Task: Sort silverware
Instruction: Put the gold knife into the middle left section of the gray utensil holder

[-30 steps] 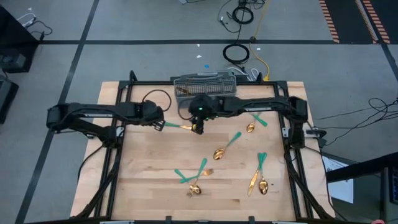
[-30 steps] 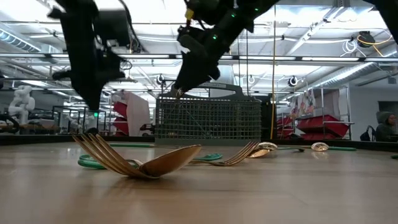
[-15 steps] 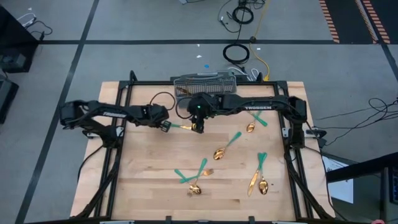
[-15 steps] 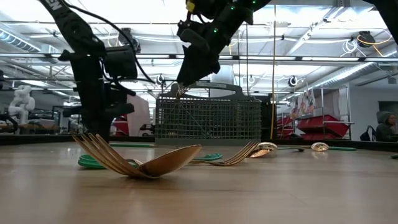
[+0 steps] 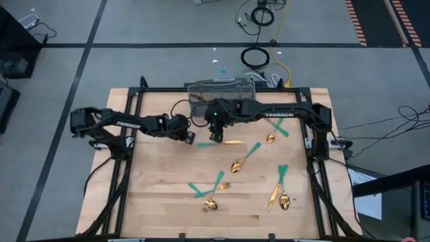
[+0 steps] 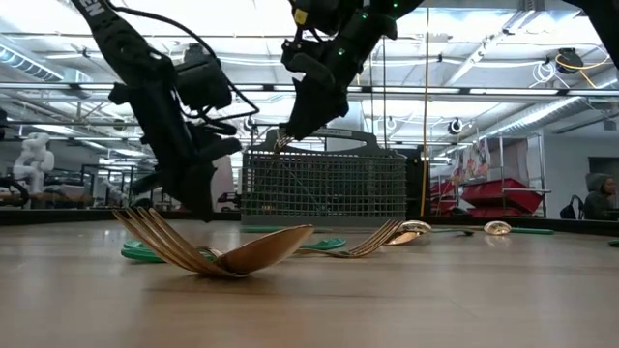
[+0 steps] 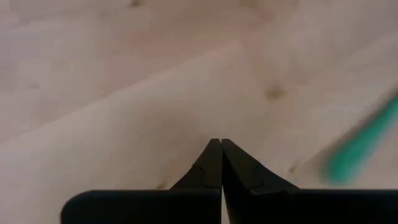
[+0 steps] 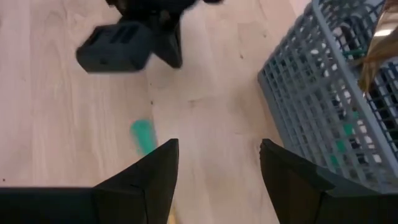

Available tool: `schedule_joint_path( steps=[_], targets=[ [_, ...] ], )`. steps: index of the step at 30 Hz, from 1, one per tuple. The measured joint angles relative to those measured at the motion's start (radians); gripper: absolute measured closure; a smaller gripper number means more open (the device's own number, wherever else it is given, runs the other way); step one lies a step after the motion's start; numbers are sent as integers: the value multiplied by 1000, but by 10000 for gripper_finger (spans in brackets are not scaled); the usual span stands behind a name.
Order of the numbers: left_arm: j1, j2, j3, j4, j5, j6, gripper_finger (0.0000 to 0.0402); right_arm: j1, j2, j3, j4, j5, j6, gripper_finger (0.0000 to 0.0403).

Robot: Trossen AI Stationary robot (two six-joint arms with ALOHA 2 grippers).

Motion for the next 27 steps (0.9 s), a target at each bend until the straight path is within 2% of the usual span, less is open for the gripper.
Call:
schedule_joint_path(
  steps=[5, 8, 13, 16, 27],
  targets=[
    [6, -24, 0, -152, -13, 12, 401, -9, 0, 0, -152, -12, -88, 189],
    [4, -48, -1, -196, -19, 35, 401, -5, 6, 0, -222, -74, -207, 181],
    [4, -83, -1, -199, -30, 31, 398, 34, 54, -11, -300, -104, -451, 156],
    [1, -88, -1, -208, -32, 31, 396, 56, 87, -41, -283, -156, -516, 144],
    [-22, -90, -1, -209, -56, 33, 394, 71, 203, -68, -194, -128, -607, 148]
  ],
)
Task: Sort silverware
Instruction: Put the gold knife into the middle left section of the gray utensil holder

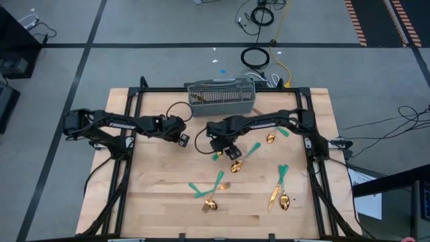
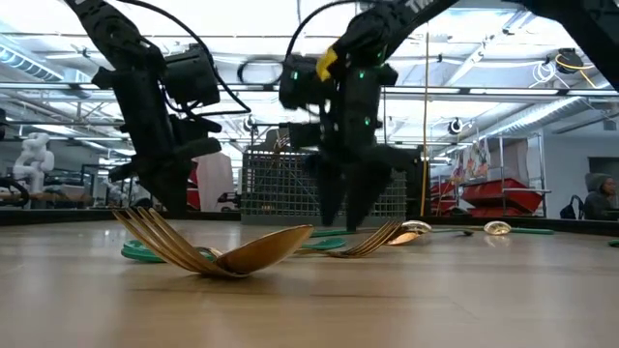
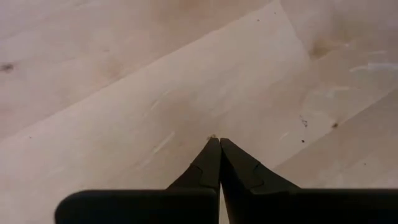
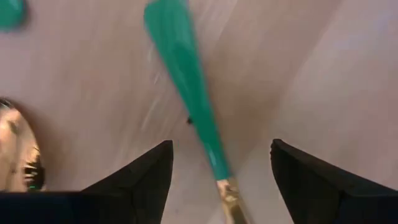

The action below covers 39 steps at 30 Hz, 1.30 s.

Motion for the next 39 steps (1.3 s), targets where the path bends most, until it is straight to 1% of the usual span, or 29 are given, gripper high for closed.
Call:
schedule_joint_path(
  steps=[4, 7, 9, 13, 14, 16, 22, 25, 31, 37, 39],
  targets=[
    [-1, 0, 0, -22, -2, 3, 394, 3, 41, 5, -32, -5, -20, 167],
    [-1, 0, 0, -25, -3, 4, 394, 17, 76, 8, -37, 81, -14, 204],
    [-1, 0, 0, -26, -7, 3, 394, 24, 92, 11, -41, 112, -17, 248],
    [-1, 0, 0, -30, -8, 2, 393, 26, 102, 11, -51, 98, 13, 368],
    [-1, 0, 0, -32, -8, 2, 393, 26, 102, 11, -48, 97, 28, 383],
    [-1, 0, 0, -45, -8, 2, 393, 27, 102, 10, -31, 115, 69, 390],
    [-1, 0, 0, -56, -8, 3, 393, 31, 63, -2, -15, 109, 174, 400],
    [-3, 0, 0, -71, -9, 4, 393, 28, 25, -4, -1, 93, 239, 401],
    [-27, 0, 0, -75, -38, 5, 393, 15, -61, -7, 42, 99, 334, 402],
    [-53, 0, 0, -78, -55, 2, 393, -4, -137, -5, 90, 89, 396, 403],
    [-60, -1, 0, -80, -56, -2, 393, -15, -180, -5, 125, 89, 403, 403]
  ],
)
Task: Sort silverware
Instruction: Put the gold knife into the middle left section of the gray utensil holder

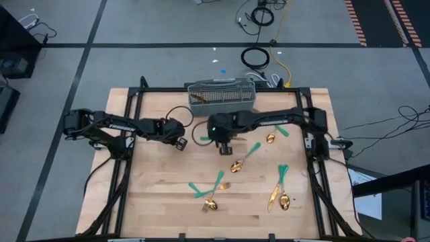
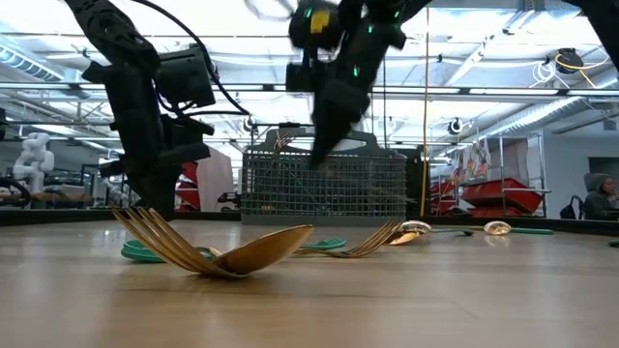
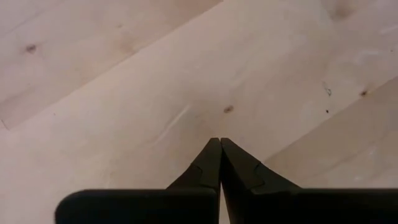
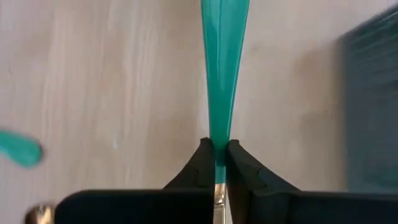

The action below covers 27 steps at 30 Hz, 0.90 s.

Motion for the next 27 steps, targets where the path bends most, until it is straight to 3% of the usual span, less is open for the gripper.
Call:
schedule_joint_path(
  steps=[6, 13, 19, 27],
  targets=[
    [-15, 0, 0, -7, -6, -3, 393, -61, -119, 2, 141, 49, 11, 403],
    [-19, 0, 0, -8, -27, -3, 393, -180, -215, 4, 422, 43, 26, 403],
    [-19, 0, 0, -2, -42, -4, 393, -258, -206, 6, 605, -60, 66, 403],
    [-19, 0, 0, 3, -62, -4, 393, -295, -118, 6, 713, -76, 11, 402]
  ],
)
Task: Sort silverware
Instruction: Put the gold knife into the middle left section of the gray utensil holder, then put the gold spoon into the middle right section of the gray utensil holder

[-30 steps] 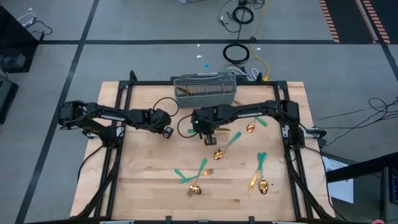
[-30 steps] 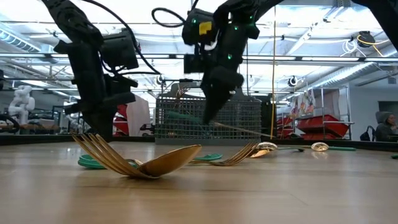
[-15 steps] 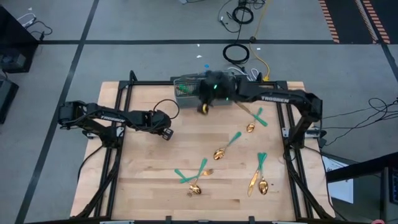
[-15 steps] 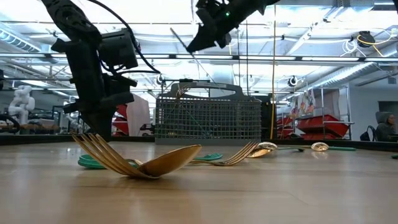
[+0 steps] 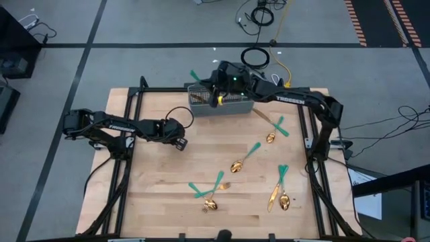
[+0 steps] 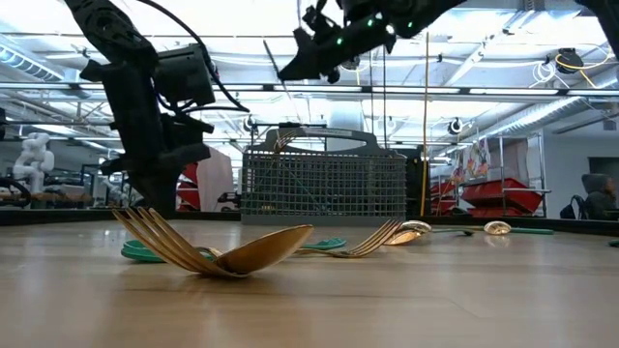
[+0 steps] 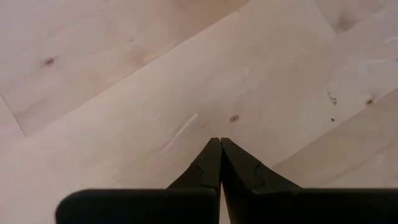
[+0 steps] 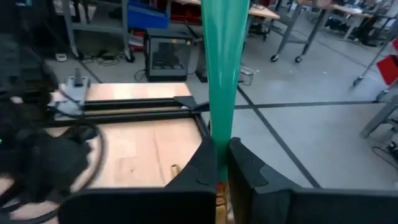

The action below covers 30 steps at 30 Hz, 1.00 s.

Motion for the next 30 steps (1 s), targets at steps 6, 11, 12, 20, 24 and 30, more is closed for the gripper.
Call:
schedule_joint_path(
  steps=[6, 11, 12, 20, 24, 30],
  targets=[
    [0, 0, 0, 3, -16, 1, 393, -13, 67, 0, 60, -26, -36, 402],
    [0, 0, 0, 3, -16, 1, 393, -28, 79, 0, 9, -74, -47, 389],
    [0, 0, 0, 3, -16, 1, 393, -32, 80, 0, -4, -72, -51, 381],
    [0, 0, 0, 3, -16, 2, 393, -51, 81, 0, -24, -75, -26, 305],
    [0, 0, 0, 3, -16, 3, 393, -51, 76, 0, -32, -75, -11, 274],
    [0, 0, 0, -2, 6, 10, 393, -46, -77, 0, -354, -264, 5, 244]
  ],
)
